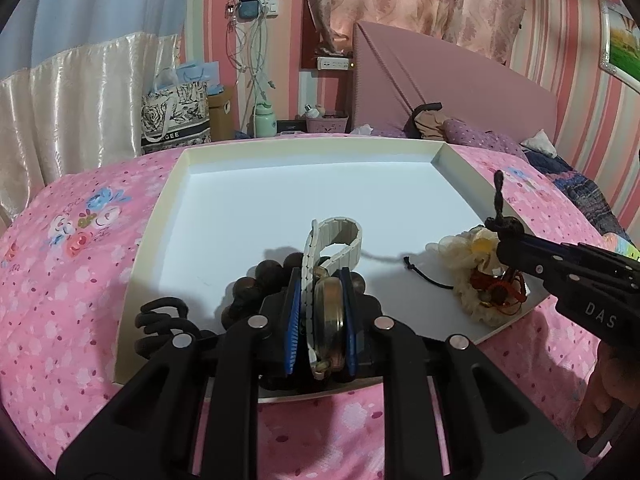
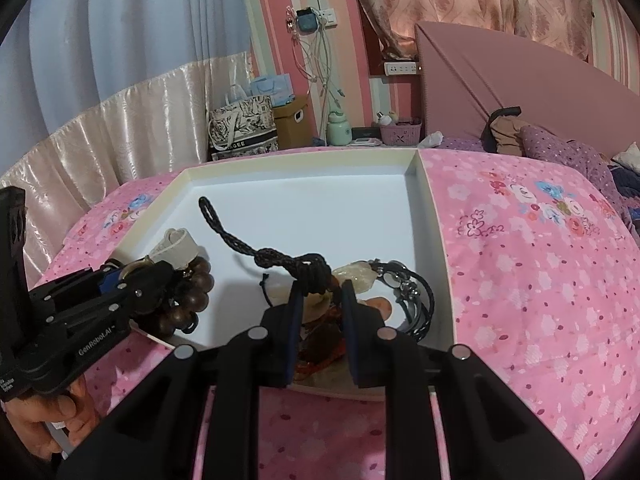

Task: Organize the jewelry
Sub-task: 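Lower the watch into the tray and open left tool while right releases the cord, then withdraw both open tools up and away from the tray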

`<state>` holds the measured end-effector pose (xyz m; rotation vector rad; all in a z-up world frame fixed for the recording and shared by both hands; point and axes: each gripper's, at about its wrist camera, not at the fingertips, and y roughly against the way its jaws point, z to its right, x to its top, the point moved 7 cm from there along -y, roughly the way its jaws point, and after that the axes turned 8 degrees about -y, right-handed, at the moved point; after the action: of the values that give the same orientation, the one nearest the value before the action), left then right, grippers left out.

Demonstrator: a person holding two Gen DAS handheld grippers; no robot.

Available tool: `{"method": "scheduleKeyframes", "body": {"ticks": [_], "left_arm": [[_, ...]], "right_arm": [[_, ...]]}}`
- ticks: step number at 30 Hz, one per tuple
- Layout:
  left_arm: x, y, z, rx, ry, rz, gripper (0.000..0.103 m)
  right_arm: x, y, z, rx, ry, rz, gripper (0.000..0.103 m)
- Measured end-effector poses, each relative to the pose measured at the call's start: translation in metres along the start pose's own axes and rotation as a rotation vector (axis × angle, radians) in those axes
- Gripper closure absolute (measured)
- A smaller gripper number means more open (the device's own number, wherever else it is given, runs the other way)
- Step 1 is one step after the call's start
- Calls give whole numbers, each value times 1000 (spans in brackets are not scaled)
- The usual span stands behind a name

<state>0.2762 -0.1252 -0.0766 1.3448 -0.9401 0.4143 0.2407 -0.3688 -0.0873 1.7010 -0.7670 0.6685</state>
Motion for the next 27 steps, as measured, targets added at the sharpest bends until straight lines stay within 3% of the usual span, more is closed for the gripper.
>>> {"method": "scheduleKeyframes", "body": {"ticks": [5, 11, 12, 14, 16, 19, 22, 24, 27], "left_arm": [[0, 1, 2, 9, -1, -1, 84], [-1, 1, 1, 32, -5, 2, 67], [-1, 3, 0, 36, -1, 8, 60], [0, 5, -3, 43, 10, 24, 51], [1, 8, -5, 39, 19, 38, 45], [5, 16, -8, 66, 32, 67, 24], [12, 34, -13, 95, 47, 104, 11], [17, 51, -16, 115, 46, 143, 3], [19, 81, -19, 149, 15, 196, 3]], "right_arm": [[-2, -3, 1, -19, 13, 3, 83], [-4, -6, 2, -55, 25, 2, 77], [-5, -6, 1, -52, 28, 2, 75], [-4, -2, 1, -64, 33, 18, 50], [-3, 3, 0, -59, 30, 35, 39], [0, 9, -2, -54, 25, 48, 37], [5, 26, -2, -58, 21, 78, 30], [5, 45, -4, -58, 27, 107, 28], [6, 72, -10, -58, 62, 153, 19]]}}
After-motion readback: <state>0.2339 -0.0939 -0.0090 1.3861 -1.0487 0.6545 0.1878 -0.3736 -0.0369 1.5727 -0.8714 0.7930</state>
